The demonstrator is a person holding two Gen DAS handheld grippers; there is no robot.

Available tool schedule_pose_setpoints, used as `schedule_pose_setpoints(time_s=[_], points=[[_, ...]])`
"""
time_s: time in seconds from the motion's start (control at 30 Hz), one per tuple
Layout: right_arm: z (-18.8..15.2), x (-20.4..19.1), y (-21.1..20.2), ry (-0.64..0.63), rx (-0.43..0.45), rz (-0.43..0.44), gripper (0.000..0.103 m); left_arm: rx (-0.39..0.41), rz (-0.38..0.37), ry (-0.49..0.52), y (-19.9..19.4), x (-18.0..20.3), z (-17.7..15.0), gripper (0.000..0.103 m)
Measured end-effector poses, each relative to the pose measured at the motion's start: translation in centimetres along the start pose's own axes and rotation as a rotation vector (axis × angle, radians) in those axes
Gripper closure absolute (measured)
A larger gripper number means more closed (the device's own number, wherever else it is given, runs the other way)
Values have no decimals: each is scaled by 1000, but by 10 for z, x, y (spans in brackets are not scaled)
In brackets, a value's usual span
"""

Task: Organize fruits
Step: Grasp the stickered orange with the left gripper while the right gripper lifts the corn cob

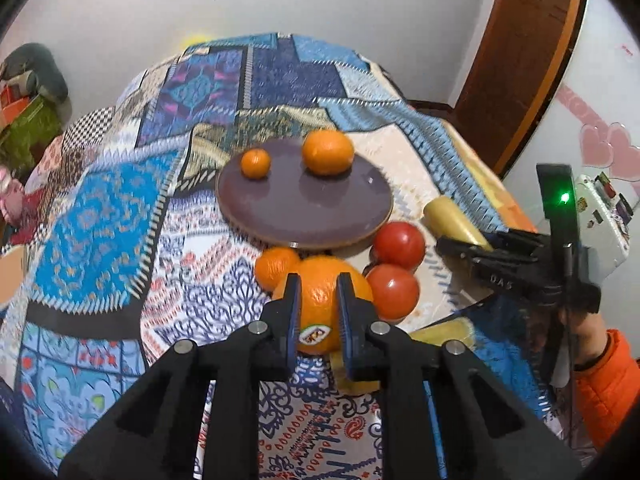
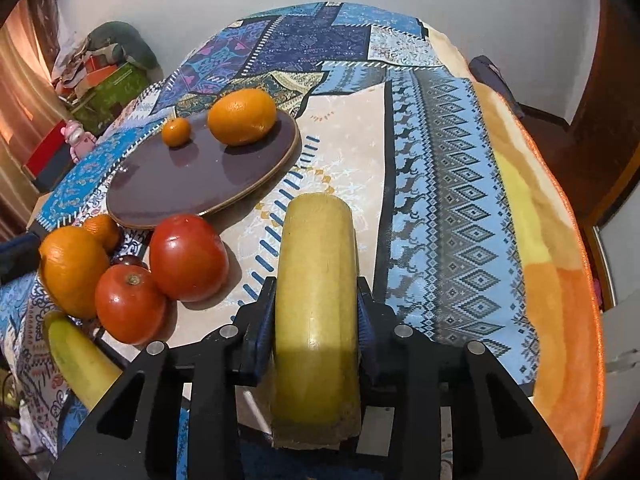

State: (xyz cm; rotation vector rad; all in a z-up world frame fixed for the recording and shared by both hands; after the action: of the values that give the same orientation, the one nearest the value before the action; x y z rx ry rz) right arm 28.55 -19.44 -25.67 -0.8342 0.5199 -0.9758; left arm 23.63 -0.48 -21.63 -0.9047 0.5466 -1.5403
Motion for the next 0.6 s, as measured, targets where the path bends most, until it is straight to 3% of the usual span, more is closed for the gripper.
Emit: schedule_pose_setpoints(time_s=[0.1, 0.17, 0.23, 0.27, 0.6], points=[[2, -1, -5, 6, 12, 12, 70, -18, 13, -11, 4, -3, 2, 86], [1, -2, -9, 6, 18, 23, 70, -46, 11, -23, 10, -5, -2, 76], [0, -2, -11, 6, 20, 28, 70, -62, 19, -31, 16, -6, -8, 45], [-1, -2, -11, 6, 20, 30, 70, -61, 24, -33, 18, -6, -11, 41], [-9, -4, -11, 17, 15, 56, 70, -148, 31, -79, 59, -8, -20, 34]])
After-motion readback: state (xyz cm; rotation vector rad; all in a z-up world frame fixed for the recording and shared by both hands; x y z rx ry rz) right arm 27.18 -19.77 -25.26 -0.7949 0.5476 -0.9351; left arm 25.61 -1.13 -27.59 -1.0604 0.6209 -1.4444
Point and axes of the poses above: each gripper's, at about its wrist camera, not at the fingertips, and y roughly the way its jaws point, x to its right, z to its top, the point moved 7 cm from there along y, roughly the way its jaws point, and after that the axes turned 10 degrees about -y, right-handed, at the moved point
